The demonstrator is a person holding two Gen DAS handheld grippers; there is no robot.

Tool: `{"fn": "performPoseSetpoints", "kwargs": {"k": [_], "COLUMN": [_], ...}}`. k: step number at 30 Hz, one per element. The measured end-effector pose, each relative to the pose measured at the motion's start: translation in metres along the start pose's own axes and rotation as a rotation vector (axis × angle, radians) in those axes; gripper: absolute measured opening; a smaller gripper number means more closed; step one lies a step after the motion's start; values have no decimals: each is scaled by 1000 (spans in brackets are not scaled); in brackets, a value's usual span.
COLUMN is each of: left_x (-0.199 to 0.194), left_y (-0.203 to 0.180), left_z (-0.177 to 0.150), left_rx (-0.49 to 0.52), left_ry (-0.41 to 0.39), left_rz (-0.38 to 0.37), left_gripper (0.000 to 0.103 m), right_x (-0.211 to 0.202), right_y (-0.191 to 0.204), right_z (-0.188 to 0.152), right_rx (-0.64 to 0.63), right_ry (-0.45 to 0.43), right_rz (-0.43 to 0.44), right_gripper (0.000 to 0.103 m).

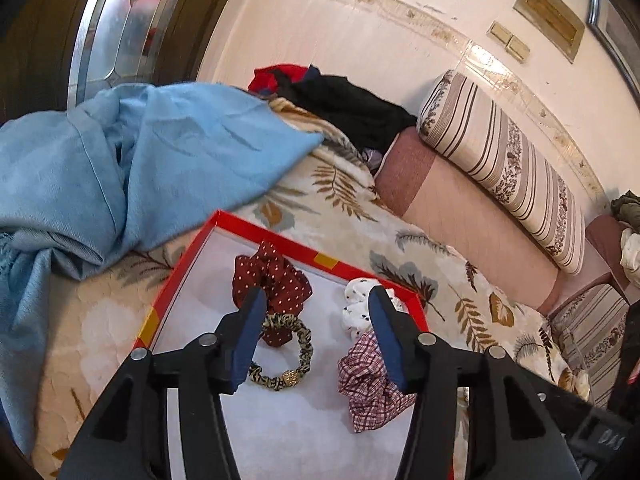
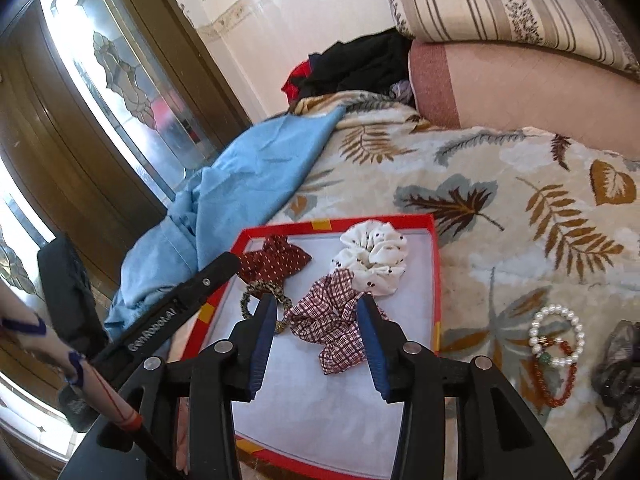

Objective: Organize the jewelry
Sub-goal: 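Open both grippers to release the bracelet and plaid scrunchie into the tray, then lift both open tools away from the tray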

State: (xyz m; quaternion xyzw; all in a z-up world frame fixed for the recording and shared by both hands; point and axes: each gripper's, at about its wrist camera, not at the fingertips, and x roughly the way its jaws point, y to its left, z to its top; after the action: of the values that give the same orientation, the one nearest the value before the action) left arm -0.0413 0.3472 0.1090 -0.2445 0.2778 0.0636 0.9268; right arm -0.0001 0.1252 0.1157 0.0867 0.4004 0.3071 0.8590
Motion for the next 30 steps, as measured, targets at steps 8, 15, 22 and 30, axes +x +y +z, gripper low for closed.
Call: {"fn": "performPoseSetpoints", "kwargs": {"k": [8, 15, 22, 30], "left_x": [-20, -42, -56, -78], "left_y": [-17, -40, -65, -92], "left_z": [-2, -14, -33, -57], "left_rx": [82, 191, 294, 331], "left_ry": [-126, -234, -257, -276], "left_rz": [44, 83, 94, 50], "left_gripper": [66, 79, 83, 85], "right_x": [-47, -93, -136, -174], "right_y": [-1, 0, -9, -52], "right_z": [3, -4, -23, -46], "right_rx": [25, 29, 45, 123], "right_ry": [-59, -114, -157, -197], "right_rz": [-1, -21, -44, -71], "right_gripper": [49, 55, 61, 65]}}
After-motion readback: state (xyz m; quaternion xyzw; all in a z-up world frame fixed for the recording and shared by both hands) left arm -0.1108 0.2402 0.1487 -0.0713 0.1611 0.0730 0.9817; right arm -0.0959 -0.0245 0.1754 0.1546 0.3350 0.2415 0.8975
